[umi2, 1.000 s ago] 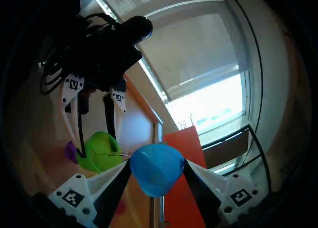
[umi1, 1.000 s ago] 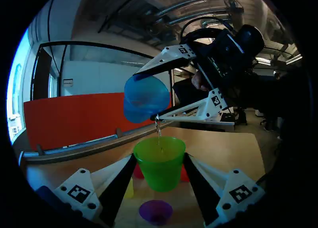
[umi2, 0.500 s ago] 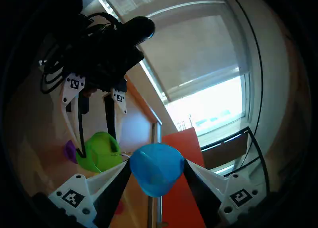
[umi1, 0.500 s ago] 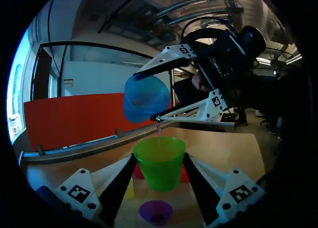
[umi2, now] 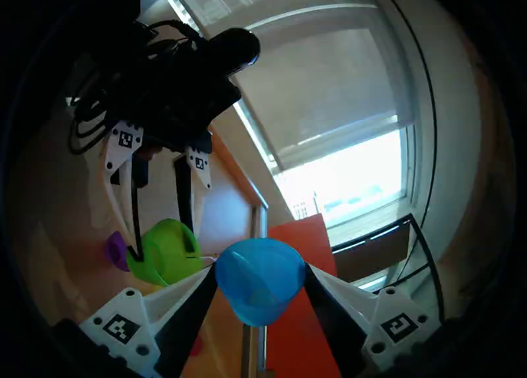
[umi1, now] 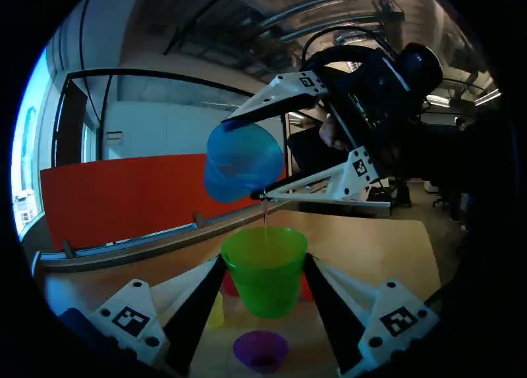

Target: Pour water

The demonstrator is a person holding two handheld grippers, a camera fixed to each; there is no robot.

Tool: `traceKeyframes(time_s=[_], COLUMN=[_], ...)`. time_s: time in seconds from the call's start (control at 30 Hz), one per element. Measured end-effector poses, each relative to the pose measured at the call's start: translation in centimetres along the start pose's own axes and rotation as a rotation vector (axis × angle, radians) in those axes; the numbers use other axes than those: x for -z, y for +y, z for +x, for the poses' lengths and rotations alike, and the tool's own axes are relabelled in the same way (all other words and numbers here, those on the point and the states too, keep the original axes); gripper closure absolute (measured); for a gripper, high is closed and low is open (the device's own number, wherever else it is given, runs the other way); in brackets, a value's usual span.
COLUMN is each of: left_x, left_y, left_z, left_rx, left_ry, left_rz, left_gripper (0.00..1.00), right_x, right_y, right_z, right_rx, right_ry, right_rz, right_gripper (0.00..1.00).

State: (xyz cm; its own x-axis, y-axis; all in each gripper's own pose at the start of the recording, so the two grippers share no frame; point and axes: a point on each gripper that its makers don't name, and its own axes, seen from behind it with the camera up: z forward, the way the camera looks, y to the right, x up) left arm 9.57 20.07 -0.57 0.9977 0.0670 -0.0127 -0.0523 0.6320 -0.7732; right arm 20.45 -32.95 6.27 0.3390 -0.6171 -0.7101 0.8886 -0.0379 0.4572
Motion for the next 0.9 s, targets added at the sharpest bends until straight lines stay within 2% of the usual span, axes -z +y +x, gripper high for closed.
traceKeyframes(time_s=[0.9], left_x=[0.53], left_y=[-0.33], left_z=[-0.14], left_rx=[-0.002], left_ry=[-0.001], left_rz=[0.008], left_gripper=[0.15], right_x=[-0.66], right_y=[-0.14], right_z=[0.45], right_rx=[0.03], right_ry=[0.003], right_rz=[0.005], right_gripper=[0.08])
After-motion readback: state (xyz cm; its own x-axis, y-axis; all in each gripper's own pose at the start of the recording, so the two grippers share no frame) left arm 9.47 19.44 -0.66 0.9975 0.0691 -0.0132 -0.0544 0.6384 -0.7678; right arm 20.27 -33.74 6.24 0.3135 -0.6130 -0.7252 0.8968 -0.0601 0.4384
